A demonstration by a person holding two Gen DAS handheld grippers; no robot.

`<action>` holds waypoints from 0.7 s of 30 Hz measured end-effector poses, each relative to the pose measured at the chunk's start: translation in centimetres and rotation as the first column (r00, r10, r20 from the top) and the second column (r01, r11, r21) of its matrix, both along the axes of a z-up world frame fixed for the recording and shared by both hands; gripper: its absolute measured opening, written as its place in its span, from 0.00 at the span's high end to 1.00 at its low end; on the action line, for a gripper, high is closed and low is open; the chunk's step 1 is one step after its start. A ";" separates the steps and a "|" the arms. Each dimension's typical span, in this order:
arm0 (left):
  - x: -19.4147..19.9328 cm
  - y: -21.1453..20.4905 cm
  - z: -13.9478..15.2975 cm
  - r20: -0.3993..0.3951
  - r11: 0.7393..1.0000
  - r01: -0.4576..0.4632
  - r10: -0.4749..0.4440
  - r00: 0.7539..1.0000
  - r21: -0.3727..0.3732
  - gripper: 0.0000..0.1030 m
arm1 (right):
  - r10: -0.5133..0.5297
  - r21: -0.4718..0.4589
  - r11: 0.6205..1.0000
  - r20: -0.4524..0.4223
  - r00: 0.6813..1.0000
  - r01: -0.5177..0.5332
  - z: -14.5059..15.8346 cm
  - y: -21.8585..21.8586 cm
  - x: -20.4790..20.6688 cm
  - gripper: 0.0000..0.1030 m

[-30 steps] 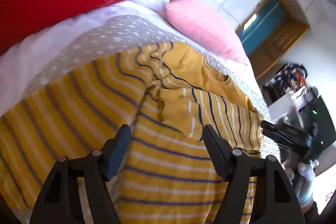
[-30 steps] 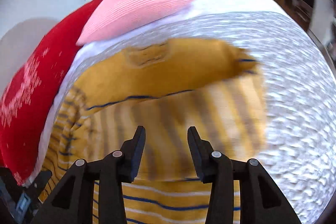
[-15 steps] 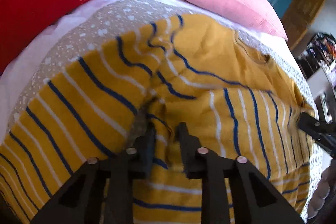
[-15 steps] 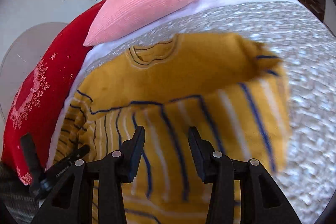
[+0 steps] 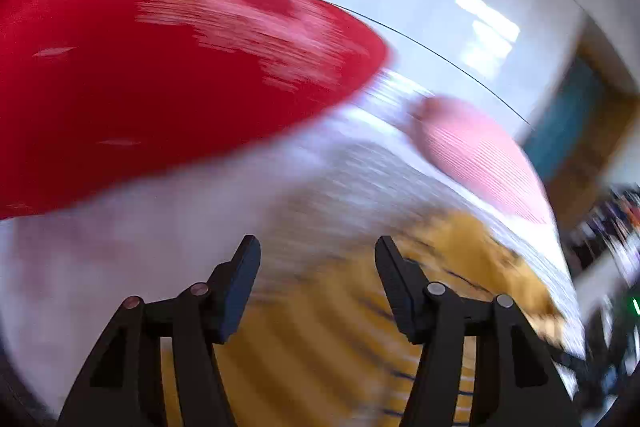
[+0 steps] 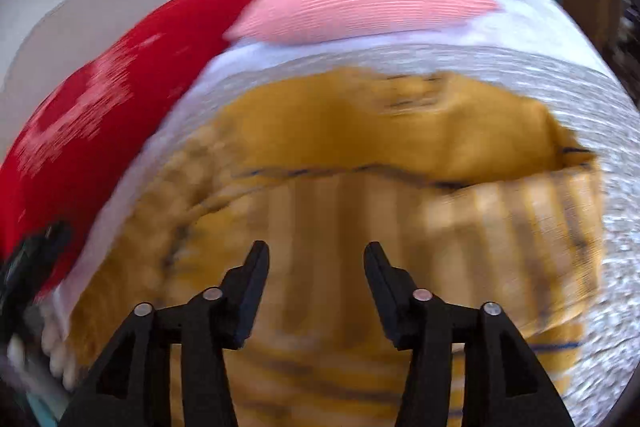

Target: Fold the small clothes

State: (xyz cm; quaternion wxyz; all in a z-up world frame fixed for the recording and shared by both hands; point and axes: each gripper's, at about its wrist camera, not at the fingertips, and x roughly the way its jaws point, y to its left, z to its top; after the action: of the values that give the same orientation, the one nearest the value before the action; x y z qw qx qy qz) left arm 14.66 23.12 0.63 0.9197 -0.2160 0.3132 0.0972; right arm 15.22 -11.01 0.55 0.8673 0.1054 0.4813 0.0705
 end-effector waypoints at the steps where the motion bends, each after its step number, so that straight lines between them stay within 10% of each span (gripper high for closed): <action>1: -0.6 1.8 -0.3 0.001 0.997 -0.069 0.069 0.998 0.019 0.43 | 0.046 0.017 0.999 -0.006 0.999 -0.046 -0.1 1.7 -0.4 0.44; 6: -4.1 9.1 -0.7 -0.042 0.950 -0.299 0.304 0.952 0.093 0.43 | 0.325 0.052 0.945 -0.016 0.946 -0.324 -1.6 12.7 -3.3 0.43; 11: -5.9 15.0 -2.1 -0.090 0.921 -0.387 0.390 0.916 0.049 0.43 | 0.632 -0.115 0.768 -0.029 0.775 -0.630 -3.7 24.0 -8.2 0.42; 17: -6.8 16.5 -3.2 -0.111 0.924 -0.382 0.381 0.918 0.011 0.43 | 0.814 -0.317 0.537 -0.049 0.578 -0.782 -5.6 31.1 -13.1 0.35; 21: -6.8 16.8 -3.8 -0.118 0.924 -0.382 0.378 0.918 -0.011 0.43 | 0.832 -0.411 0.494 -0.033 0.554 -0.766 -6.1 32.5 -13.9 0.35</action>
State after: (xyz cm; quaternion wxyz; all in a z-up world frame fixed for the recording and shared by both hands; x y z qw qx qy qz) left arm 7.83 39.89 -3.20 0.8603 -0.2822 0.3186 0.2806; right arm 1.31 21.49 -5.60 0.7746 -0.3063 0.4026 0.3797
